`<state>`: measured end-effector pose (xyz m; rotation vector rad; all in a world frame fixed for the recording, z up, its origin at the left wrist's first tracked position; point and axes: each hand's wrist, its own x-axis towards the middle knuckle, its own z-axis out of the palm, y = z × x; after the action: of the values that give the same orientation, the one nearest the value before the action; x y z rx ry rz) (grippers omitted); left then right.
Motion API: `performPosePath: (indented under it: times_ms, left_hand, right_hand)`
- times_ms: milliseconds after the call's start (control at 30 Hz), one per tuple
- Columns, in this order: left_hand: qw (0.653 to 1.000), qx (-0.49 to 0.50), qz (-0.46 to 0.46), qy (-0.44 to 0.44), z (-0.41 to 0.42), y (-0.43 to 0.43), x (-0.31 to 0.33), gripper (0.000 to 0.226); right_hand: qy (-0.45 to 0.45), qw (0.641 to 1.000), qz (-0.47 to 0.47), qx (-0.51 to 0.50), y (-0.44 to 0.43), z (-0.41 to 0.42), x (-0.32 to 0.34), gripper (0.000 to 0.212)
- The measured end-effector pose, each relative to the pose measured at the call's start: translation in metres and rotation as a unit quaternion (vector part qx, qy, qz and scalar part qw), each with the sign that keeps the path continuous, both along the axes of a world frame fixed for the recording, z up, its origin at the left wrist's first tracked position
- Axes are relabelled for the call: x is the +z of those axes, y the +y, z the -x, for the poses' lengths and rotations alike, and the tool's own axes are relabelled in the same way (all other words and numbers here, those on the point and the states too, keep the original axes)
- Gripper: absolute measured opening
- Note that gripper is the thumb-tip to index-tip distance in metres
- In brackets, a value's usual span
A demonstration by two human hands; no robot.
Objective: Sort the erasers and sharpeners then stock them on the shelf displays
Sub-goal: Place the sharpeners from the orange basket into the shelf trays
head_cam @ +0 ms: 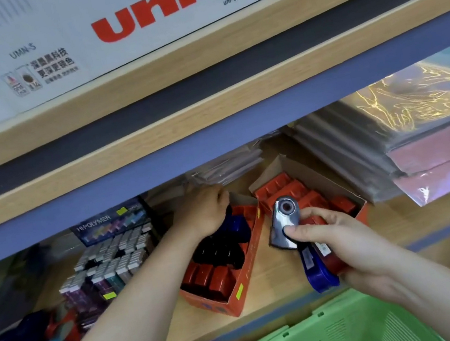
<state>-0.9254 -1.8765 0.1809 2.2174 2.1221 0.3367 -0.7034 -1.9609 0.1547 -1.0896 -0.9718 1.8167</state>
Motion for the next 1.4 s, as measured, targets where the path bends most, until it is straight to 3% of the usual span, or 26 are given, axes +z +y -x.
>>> performPosePath:
  times_ms: [67,100,167,233,400,567,633,733,867,1033,1167,1333,1400]
  left_hand:
    - [0.985,-0.002,-0.002,-0.173,-0.015,-0.031,0.009,0.026]
    - [0.961,-0.02,0.032,-0.273,-0.025,-0.05,0.013,0.022]
    - [0.919,-0.067,0.098,-0.376,-0.041,-0.085,0.012,0.029]
    - [0.909,-0.086,0.08,-0.401,-0.049,-0.102,0.004,0.043]
    - [0.886,-0.033,0.013,-0.463,-0.053,-0.11,-0.007,0.041]
    - [0.843,0.006,-0.02,-0.538,-0.05,-0.104,0.008,0.034]
    - [0.868,0.051,-0.056,-0.492,-0.032,-0.083,0.013,0.032]
    - [0.939,0.084,-0.088,-0.321,-0.004,-0.044,0.015,0.034]
    - [0.978,0.049,-0.043,-0.2,0.002,-0.015,0.002,0.034]
    - [0.992,0.031,-0.01,-0.12,-0.001,-0.001,-0.006,0.038]
    - [0.995,0.028,-0.007,-0.094,-0.004,0.009,-0.009,0.026]
    - [0.999,0.017,0.0,-0.041,0.0,0.017,-0.018,0.028]
    - [1.0,0.004,-0.003,0.019,0.002,0.017,-0.017,0.025]
  right_hand:
    - [0.044,0.999,0.016,-0.025,0.0,0.003,0.001,0.041]
    - [0.064,0.997,0.024,-0.039,0.0,0.004,0.002,0.043]
    - [0.099,0.993,0.039,-0.059,-0.001,0.008,0.002,0.038]
    - [0.122,0.989,0.048,-0.061,-0.002,0.01,0.005,0.027]
    - [0.13,0.99,0.047,-0.033,-0.009,0.014,0.007,0.005]
    - [0.126,0.99,0.055,-0.019,-0.009,0.016,0.006,0.026]
    - [0.136,0.988,0.063,-0.042,-0.005,0.014,0.006,0.03]
    - [0.146,0.986,0.063,-0.058,-0.001,0.007,0.003,0.04]
    - [0.131,0.99,0.02,-0.048,0.001,0.001,0.007,0.044]
    - [0.138,0.989,0.02,-0.048,-0.001,-0.002,0.009,0.049]
    - [0.169,0.983,0.03,-0.071,0.002,-0.004,0.009,0.043]
    - [0.118,0.991,0.008,-0.057,0.003,-0.004,0.007,0.055]
    - [0.091,0.994,0.007,-0.055,0.003,-0.005,0.004,0.063]
